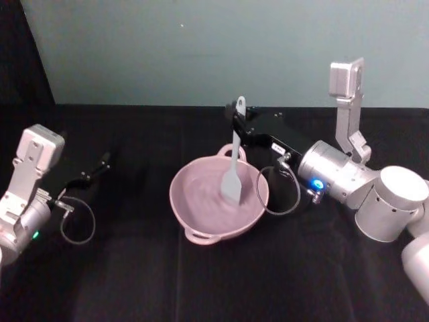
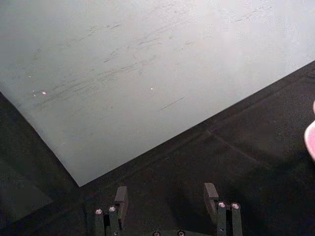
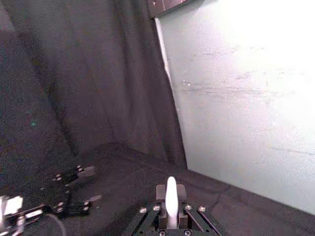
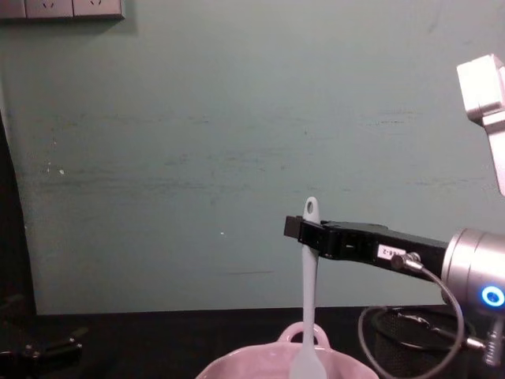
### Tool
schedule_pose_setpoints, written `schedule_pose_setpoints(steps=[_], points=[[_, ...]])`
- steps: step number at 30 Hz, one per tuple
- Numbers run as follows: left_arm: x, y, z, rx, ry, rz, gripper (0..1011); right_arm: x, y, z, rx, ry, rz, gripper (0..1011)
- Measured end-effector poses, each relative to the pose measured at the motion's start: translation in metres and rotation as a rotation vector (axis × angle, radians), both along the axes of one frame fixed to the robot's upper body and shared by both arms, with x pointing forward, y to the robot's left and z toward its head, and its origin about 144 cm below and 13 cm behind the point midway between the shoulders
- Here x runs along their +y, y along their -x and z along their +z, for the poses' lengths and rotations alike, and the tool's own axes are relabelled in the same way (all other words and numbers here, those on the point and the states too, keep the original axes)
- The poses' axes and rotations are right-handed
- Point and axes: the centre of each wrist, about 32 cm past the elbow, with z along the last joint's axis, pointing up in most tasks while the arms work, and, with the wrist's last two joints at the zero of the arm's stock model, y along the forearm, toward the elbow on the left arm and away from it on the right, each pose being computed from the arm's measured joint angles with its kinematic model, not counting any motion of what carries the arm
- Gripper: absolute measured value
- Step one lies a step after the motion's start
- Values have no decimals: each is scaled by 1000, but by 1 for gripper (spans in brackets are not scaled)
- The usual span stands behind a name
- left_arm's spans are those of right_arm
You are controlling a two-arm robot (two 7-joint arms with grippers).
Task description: Use the one hand to pick up the spoon and stir the clear water in the bowl.
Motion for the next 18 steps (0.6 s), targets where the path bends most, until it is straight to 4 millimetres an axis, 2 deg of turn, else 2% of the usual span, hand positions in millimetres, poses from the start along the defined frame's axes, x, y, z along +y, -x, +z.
schedule_pose_setpoints(steps=[6, 18], points=[[0, 0, 0, 0, 0, 0, 1011, 8, 18, 0, 2, -8, 41, 114], [0, 0, 0, 0, 0, 0, 1011, 20, 26, 7, -25, -8, 81, 114]])
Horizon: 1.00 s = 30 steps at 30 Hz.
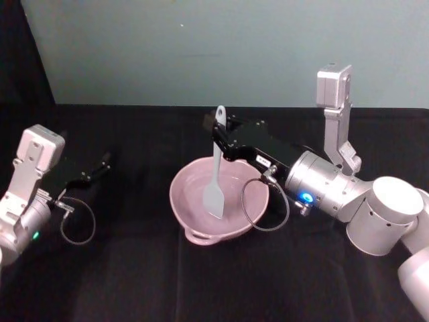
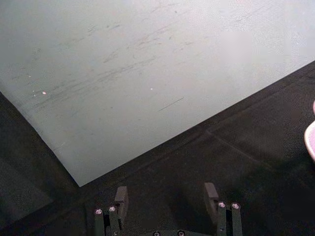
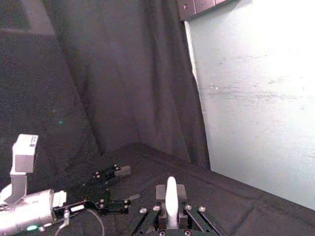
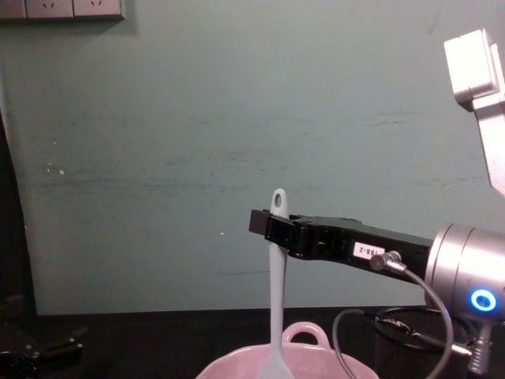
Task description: Use the one hand to pick up the spoon and stir the clear water in the bowl.
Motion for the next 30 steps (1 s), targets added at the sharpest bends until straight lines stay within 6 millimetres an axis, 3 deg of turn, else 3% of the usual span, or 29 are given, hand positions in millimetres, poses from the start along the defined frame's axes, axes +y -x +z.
schedule_pose_setpoints(steps=[6, 14, 21, 30], points=[[0, 0, 0, 0, 0, 0, 1011, 1, 2, 11, -30, -2, 3, 114], [0, 0, 0, 0, 0, 0, 1011, -8, 9, 48, -142, -19, -12, 114], [0, 0, 0, 0, 0, 0, 1011, -30, 16, 75, -220, -18, -65, 114], [0, 0, 0, 0, 0, 0, 1011, -64, 26, 90, -257, -7, -157, 114]])
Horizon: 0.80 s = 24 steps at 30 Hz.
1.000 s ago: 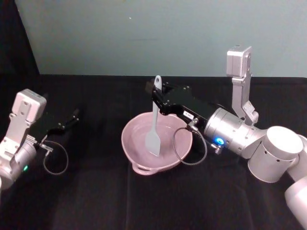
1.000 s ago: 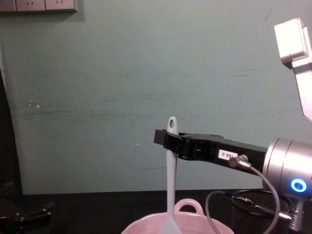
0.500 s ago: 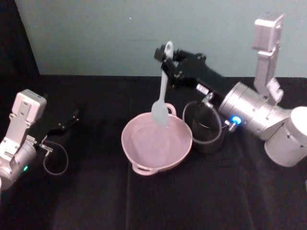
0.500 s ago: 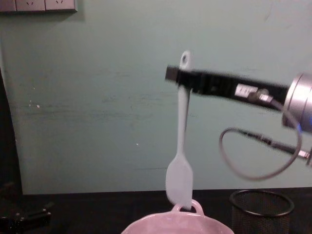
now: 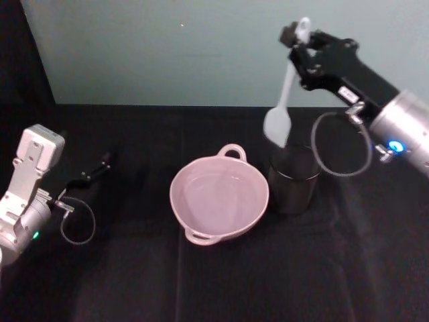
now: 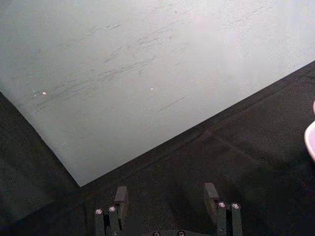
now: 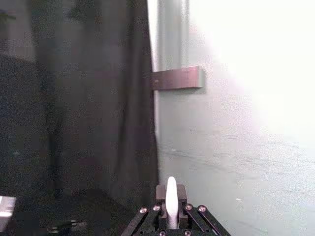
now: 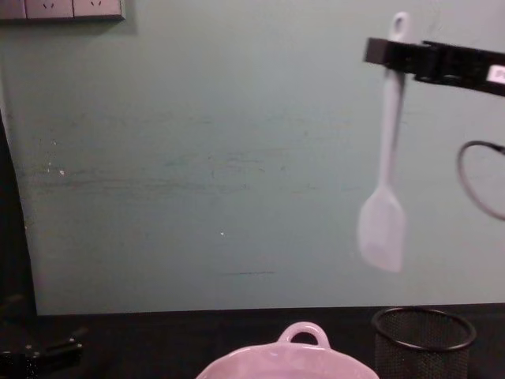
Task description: Use the one hand to pick up the spoon and stir the clear water in the bowl.
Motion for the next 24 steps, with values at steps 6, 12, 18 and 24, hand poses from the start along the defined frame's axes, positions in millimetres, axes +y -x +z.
schedule_pose_setpoints(steps=[6, 12, 18, 24], points=[[0, 0, 0, 0, 0, 0, 1011, -22, 6, -1, 4, 13, -79, 114], [0, 0, 0, 0, 0, 0, 1011, -30, 7, -14, 41, 31, -120, 114], [0, 0, 0, 0, 0, 0, 1011, -32, 0, -36, 93, 27, -141, 114], [0, 0, 0, 0, 0, 0, 1011, -31, -10, -61, 134, -1, -140, 114]])
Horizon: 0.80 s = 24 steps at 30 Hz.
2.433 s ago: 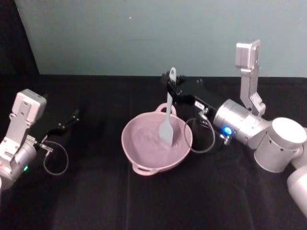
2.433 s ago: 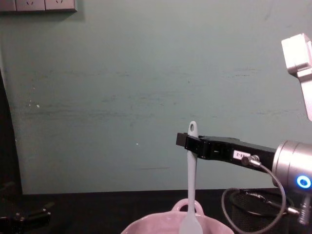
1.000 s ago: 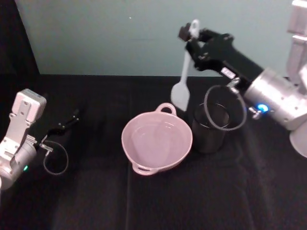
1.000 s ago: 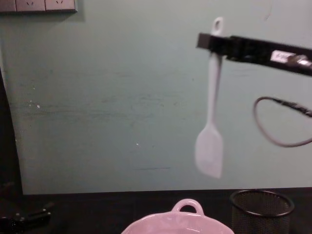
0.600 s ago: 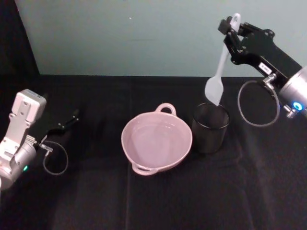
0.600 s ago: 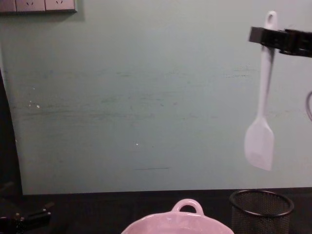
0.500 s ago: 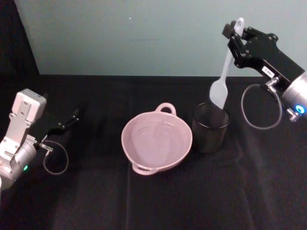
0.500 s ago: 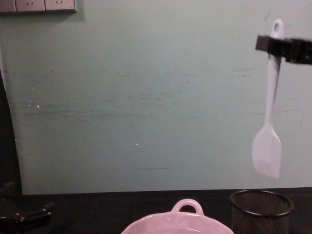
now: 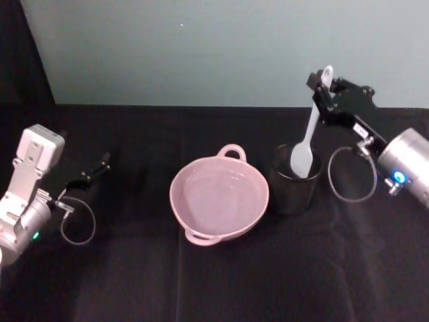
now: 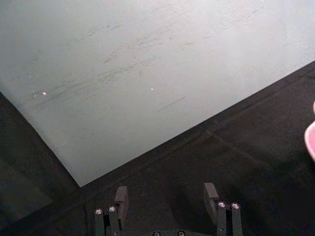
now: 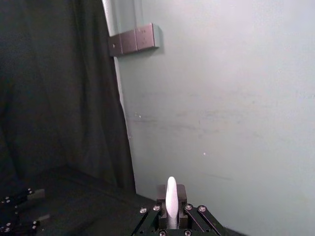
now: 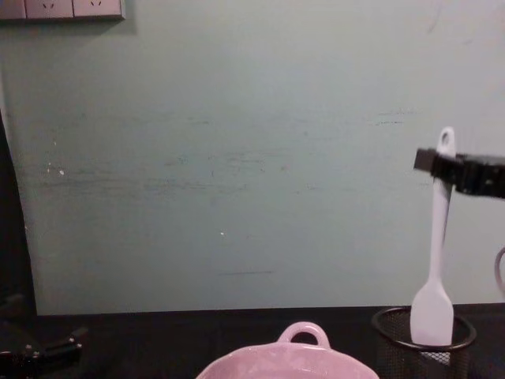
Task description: Use the one hand to pick up the spoon and stir the clear water in the bowl.
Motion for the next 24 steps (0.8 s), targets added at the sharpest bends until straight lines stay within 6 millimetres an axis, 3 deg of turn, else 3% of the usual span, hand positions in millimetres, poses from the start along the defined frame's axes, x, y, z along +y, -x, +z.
schedule_pose_setpoints(steps=[13, 14, 24], points=[[0, 0, 0, 0, 0, 0, 1012, 2, -11, -45, 97, -126, -17, 114], [0, 0, 0, 0, 0, 0, 1011, 1, -13, -55, 124, -176, -23, 116], [0, 0, 0, 0, 0, 0, 1011, -3, -15, -70, 197, -303, -35, 114]])
